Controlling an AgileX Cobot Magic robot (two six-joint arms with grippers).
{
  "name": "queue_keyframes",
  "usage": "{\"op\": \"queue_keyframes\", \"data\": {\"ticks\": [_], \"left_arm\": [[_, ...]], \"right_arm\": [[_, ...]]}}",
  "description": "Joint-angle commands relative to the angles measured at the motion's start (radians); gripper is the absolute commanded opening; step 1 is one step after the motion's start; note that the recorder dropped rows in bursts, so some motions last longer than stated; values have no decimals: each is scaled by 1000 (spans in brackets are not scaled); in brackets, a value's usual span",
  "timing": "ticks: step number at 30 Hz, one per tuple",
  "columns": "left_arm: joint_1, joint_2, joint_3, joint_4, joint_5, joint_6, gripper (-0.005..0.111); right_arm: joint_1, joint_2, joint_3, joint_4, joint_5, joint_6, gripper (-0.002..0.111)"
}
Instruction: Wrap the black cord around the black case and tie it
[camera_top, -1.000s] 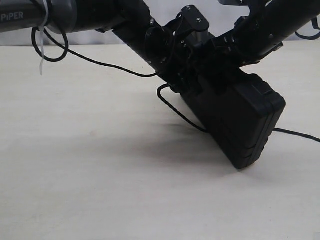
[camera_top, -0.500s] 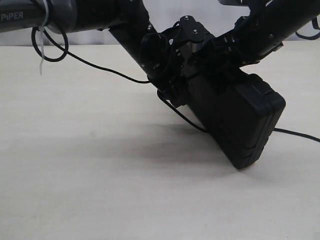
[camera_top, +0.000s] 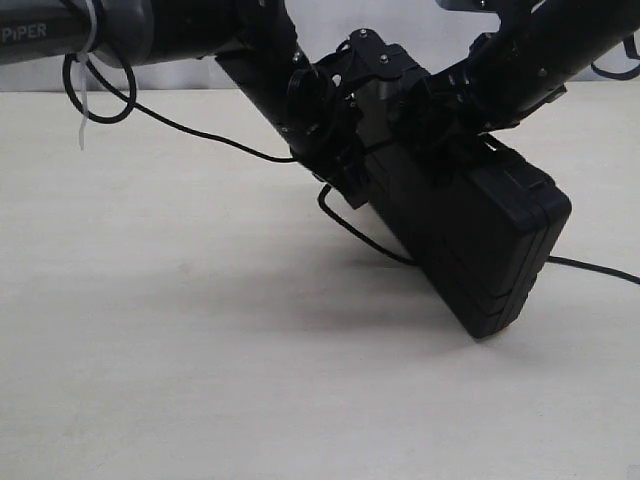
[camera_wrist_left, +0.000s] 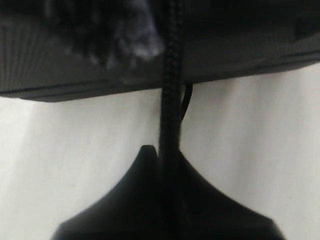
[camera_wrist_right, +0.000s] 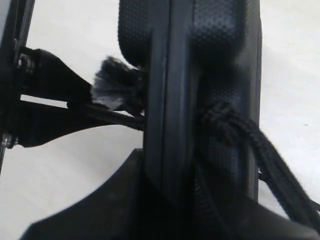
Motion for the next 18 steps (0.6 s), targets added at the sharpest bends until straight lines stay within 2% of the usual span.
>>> {"op": "queue_keyframes", "data": {"ticks": [1, 6, 8, 9, 11, 18], "left_arm": [[-1, -9, -2, -161, -63, 98, 0], [-1, -8, -2, -125, 3, 105, 0], [-1, -8, -2, -116, 10, 105, 3], [-1, -8, -2, -123, -3, 103, 9], [-1, -8, -2, -150, -22, 103, 14], [-1, -8, -2, -155, -35, 101, 16]], "right_arm": [[-1, 14, 19, -32, 54, -6, 4], [-1, 14, 19, -32, 50, -6, 7], [-1, 14, 19, -32, 46, -6, 19], [-1, 14, 19, -32, 48, -6, 28], [-1, 14, 19, -32, 48, -6, 35], [-1, 7, 19, -32, 48, -6, 45]]}}
